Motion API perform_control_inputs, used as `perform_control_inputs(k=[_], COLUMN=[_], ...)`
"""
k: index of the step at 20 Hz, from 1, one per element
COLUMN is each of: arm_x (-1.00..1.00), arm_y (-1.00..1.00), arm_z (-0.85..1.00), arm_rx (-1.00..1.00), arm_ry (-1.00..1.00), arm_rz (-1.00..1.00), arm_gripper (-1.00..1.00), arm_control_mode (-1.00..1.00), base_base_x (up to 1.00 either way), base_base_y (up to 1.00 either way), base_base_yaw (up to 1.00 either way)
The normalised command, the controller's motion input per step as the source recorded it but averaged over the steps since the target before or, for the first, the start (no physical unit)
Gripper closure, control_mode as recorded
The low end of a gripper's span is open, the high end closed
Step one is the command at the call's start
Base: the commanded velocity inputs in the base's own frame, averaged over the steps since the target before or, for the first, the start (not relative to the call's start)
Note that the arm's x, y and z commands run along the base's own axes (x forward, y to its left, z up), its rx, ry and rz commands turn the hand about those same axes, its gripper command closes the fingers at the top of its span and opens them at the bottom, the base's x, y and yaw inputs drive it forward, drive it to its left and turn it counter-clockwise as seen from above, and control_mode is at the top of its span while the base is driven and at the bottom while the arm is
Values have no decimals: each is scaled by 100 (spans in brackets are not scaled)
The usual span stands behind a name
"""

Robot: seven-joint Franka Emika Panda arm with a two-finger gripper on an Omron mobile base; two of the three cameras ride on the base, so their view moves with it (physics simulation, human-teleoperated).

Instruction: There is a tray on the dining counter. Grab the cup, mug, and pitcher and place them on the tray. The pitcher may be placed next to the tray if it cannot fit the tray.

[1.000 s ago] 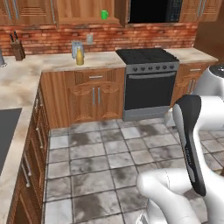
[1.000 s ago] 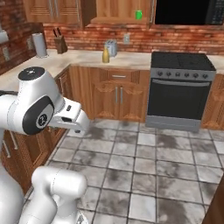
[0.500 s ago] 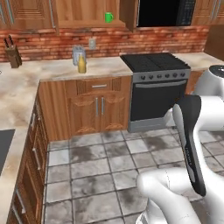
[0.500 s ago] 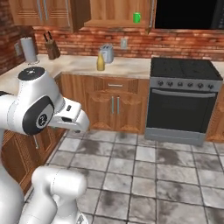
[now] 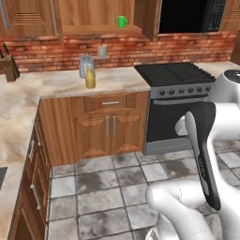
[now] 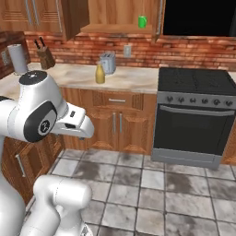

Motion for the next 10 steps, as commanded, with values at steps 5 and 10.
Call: perform_control_inputs(k=[5,10], arm_x=[0,0], arm_y=[0,0], arm_z=[0,0], arm_rx=[0,0], arm_ry=[0,0], arm_rz=[0,0], arm_gripper=[-100,-100], arm_control_mode=[100,100], base_base_x=[71,57], base_base_y=[23,34], base_base_yaw=[0,0])
